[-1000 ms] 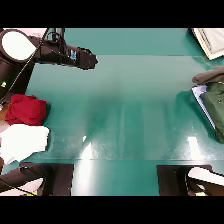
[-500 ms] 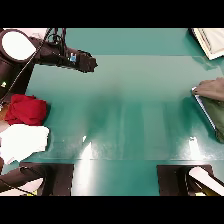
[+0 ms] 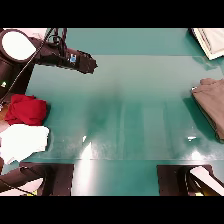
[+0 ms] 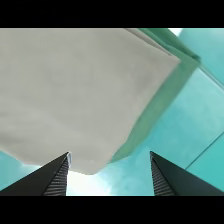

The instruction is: Fold the shirts.

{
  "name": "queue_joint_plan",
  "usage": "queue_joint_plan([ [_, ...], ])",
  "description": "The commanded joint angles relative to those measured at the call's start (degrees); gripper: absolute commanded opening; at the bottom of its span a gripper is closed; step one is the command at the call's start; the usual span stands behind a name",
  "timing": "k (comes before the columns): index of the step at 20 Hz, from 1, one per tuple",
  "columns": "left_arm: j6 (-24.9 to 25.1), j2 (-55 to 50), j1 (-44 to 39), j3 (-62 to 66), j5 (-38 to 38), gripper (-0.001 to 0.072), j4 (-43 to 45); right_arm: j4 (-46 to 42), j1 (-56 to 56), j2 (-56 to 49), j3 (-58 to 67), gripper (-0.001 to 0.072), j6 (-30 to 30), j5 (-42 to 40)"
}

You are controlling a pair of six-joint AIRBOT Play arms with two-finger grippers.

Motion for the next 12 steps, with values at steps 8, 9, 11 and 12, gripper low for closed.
queue_joint_plan([
  [8,0.22,0.00,-0.02,0.02,0.00,0.0026,-0.46,25.49,28.24,0.15,0.00,0.0022,1.64,-1.79],
  [9,0.22,0.00,-0.04,0.02,0.98,0.0026,-0.46,25.44,31.91,0.11,0.00,0.0021,1.60,-2.60],
  [11,0.22,0.00,-0.04,0.02,3.10,0.0026,-0.46,24.35,38.12,0.11,-0.02,0.0021,1.49,-4.42],
  [12,0.22,0.00,-0.04,0.04,4.00,0.0026,-0.46,24.35,40.44,0.04,-0.02,0.0021,0.94,-5.09],
])
